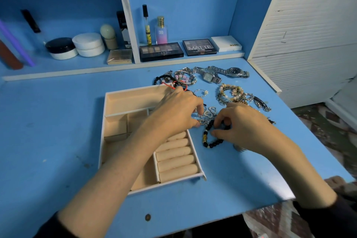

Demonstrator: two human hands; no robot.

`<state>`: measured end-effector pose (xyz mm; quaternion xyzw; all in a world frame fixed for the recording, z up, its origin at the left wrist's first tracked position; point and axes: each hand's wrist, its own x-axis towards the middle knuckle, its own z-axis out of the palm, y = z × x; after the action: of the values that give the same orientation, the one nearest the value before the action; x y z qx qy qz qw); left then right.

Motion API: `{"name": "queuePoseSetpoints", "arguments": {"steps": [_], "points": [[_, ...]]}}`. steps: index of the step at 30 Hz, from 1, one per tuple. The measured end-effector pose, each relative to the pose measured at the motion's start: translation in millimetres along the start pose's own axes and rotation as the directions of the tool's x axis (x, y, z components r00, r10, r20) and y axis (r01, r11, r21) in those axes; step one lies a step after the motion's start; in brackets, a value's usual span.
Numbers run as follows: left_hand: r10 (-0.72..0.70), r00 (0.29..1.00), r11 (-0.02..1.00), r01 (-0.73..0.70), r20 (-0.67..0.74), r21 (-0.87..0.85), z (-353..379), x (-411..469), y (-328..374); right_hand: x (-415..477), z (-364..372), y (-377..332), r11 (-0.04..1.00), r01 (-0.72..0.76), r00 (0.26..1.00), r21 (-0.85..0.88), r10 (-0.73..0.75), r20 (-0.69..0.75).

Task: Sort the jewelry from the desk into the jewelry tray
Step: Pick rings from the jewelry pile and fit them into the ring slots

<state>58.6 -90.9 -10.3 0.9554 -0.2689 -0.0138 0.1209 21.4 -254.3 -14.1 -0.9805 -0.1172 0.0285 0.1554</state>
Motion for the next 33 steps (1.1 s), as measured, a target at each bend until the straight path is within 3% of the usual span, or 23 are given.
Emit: {"name": "queuePoseSetpoints", "arguments": {"steps": [7, 18, 24, 33], "points": [[-0.014, 1.000, 1.000, 0.015, -0.024, 0.014, -1, -1, -1, 2, 3, -4, 0.997, 0.018, 0.999, -0.072, -0.020, -0.028], [-0.035, 0.999, 0.999, 0.035, -0.002, -0.010, -5, -2, -2, 10, 11, -7, 0.998, 0.048, 0.995, -0.036, -0.051, -0.087], [-0.008, 0.999, 0.999, 0.005, -0.052, -0.052, -9, -6, -2, 5, 11, -6, 0.981, 0.161, 0.975, -0.105, -0.175, -0.140], [-0.067, 0.995, 0.993, 0.060, -0.070, -0.102, -12, -9, -8, -1, -6, 13, 0.968, 0.179, 0.979, -0.174, -0.193, -0.063]]}}
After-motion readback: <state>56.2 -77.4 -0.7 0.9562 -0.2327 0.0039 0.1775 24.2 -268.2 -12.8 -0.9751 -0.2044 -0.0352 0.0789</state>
